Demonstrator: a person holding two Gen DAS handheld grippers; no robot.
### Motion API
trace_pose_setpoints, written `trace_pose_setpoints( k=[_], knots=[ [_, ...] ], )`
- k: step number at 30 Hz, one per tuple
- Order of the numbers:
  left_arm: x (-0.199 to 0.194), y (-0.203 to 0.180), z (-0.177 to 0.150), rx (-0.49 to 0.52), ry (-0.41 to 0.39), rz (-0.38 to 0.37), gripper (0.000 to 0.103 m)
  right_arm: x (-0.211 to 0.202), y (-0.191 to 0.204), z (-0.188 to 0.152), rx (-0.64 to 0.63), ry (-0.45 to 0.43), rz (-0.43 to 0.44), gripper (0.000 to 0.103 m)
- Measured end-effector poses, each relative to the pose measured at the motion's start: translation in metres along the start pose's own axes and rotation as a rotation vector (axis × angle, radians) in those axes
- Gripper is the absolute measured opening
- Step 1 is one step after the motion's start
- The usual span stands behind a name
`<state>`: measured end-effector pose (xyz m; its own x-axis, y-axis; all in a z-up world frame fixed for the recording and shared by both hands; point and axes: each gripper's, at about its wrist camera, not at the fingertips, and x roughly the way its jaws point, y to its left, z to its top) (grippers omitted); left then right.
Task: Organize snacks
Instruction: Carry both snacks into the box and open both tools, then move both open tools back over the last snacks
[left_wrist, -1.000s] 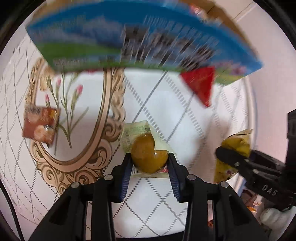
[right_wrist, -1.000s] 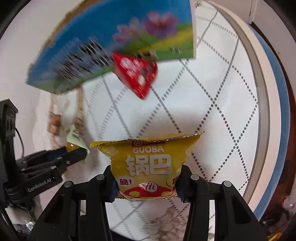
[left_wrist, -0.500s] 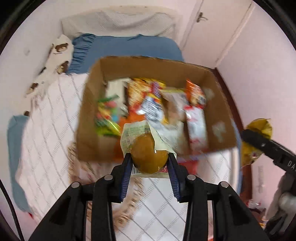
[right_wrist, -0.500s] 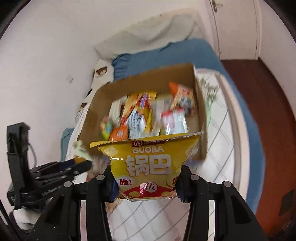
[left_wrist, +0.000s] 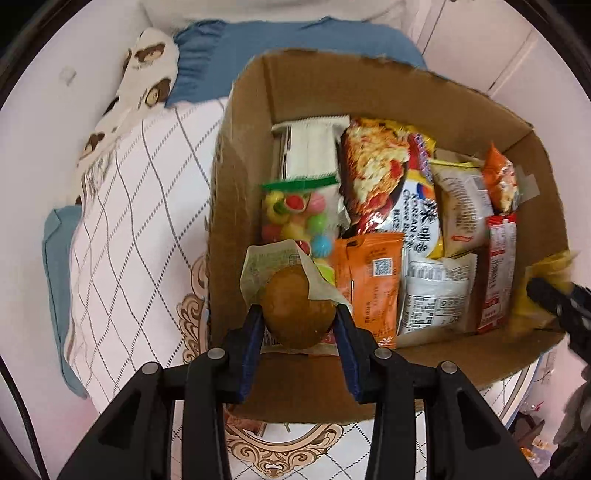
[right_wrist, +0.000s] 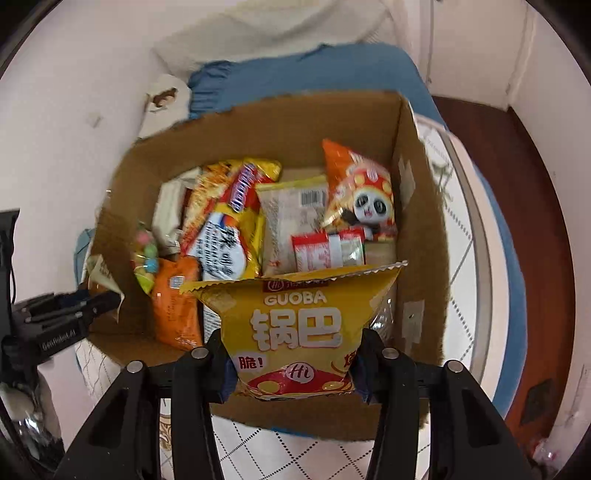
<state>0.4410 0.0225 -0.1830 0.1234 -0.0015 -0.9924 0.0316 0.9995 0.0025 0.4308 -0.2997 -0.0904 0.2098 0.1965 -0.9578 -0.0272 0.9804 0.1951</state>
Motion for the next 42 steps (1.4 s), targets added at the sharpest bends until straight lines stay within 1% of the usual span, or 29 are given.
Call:
trace_pose_setpoints(
  k=[1,2,3,4,5,8,14,21,29,42],
  knots=[
    [0.000,0.000,0.000,0.003,-0.018,-0.002,0.053,0.003,-0.001,0.001,0.005,0.015,-0.010,0.099],
    [-0.002,-0.001,-0.001,0.006,-0.038,-0.010,0.063,0.004,-0.002,0.000,0.012,0.023,-0.021,0.103],
    [-0.004,-0.002,-0.001,0.001,-0.050,-0.016,0.084,0.004,-0.003,0.000,0.014,0.024,-0.023,0.103],
    [-0.005,-0.003,-0.001,-0.004,-0.058,-0.024,0.090,0.003,-0.004,-0.001,0.018,0.025,-0.028,0.103],
    [-0.005,-0.004,-0.001,-0.008,-0.063,-0.044,0.095,0.002,-0.006,-0.002,0.024,0.024,-0.027,0.103],
    [-0.007,-0.010,-0.002,0.006,-0.078,-0.016,0.095,-0.001,-0.006,-0.003,0.024,0.025,-0.045,0.103],
    [-0.009,-0.014,-0.008,-0.014,-0.080,-0.050,0.095,-0.014,-0.004,-0.010,0.011,-0.018,-0.095,0.103],
    [-0.035,-0.022,-0.022,-0.039,-0.181,-0.059,0.095,-0.032,0.008,-0.024,-0.029,-0.087,-0.132,0.103],
    [-0.071,-0.033,-0.046,-0.035,-0.308,-0.040,0.095,-0.054,0.014,-0.042,-0.028,-0.156,-0.124,0.103],
    [-0.118,-0.044,-0.091,-0.017,-0.434,-0.067,0.095,-0.117,0.021,-0.082,-0.059,-0.316,-0.158,0.103]
  ],
)
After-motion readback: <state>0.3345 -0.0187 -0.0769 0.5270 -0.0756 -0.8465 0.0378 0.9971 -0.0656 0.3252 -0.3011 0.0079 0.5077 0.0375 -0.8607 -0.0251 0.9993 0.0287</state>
